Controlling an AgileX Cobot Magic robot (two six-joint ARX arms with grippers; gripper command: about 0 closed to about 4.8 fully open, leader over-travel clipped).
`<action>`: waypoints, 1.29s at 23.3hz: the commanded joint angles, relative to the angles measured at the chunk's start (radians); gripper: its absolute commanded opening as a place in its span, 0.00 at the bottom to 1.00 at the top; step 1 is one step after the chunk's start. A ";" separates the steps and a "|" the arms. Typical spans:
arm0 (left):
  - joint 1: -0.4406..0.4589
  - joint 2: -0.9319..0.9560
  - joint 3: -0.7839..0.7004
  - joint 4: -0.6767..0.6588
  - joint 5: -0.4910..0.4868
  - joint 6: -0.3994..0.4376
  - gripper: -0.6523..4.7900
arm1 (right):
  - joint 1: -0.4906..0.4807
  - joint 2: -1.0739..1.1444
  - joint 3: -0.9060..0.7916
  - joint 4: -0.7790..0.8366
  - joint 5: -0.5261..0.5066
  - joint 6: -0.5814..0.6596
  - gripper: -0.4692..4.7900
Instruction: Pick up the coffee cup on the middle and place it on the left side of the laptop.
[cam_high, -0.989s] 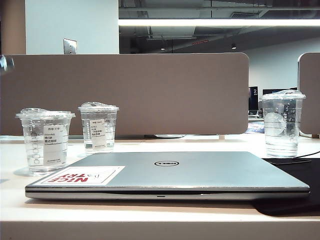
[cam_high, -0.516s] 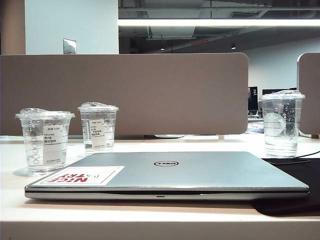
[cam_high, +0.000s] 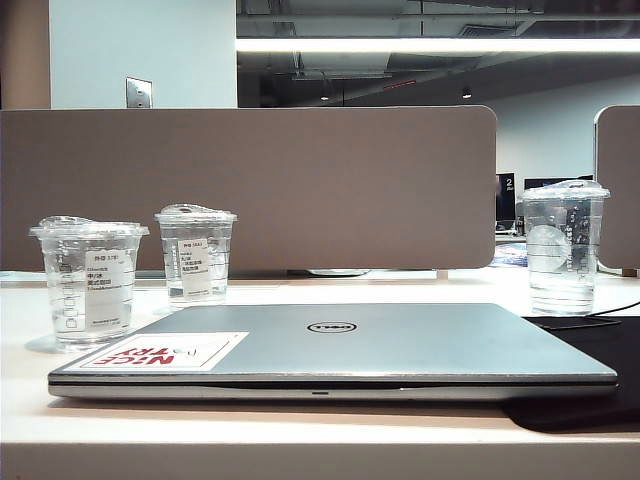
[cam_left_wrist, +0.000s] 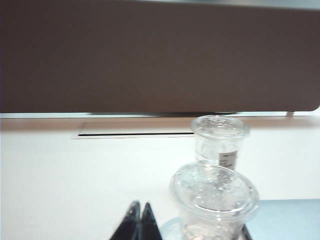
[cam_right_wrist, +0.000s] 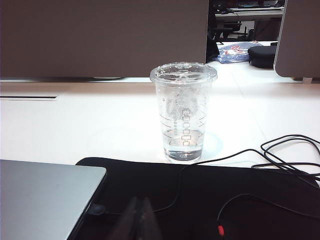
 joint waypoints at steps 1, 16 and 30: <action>0.000 -0.001 0.007 -0.043 -0.054 0.021 0.11 | 0.000 -0.002 -0.004 0.014 0.001 0.001 0.08; 0.000 -0.001 0.006 -0.064 -0.061 0.003 0.11 | 0.001 -0.002 -0.004 -0.004 0.001 0.001 0.08; 0.002 -0.001 0.006 -0.066 -0.061 0.003 0.11 | 0.001 -0.002 -0.004 -0.004 0.001 0.001 0.08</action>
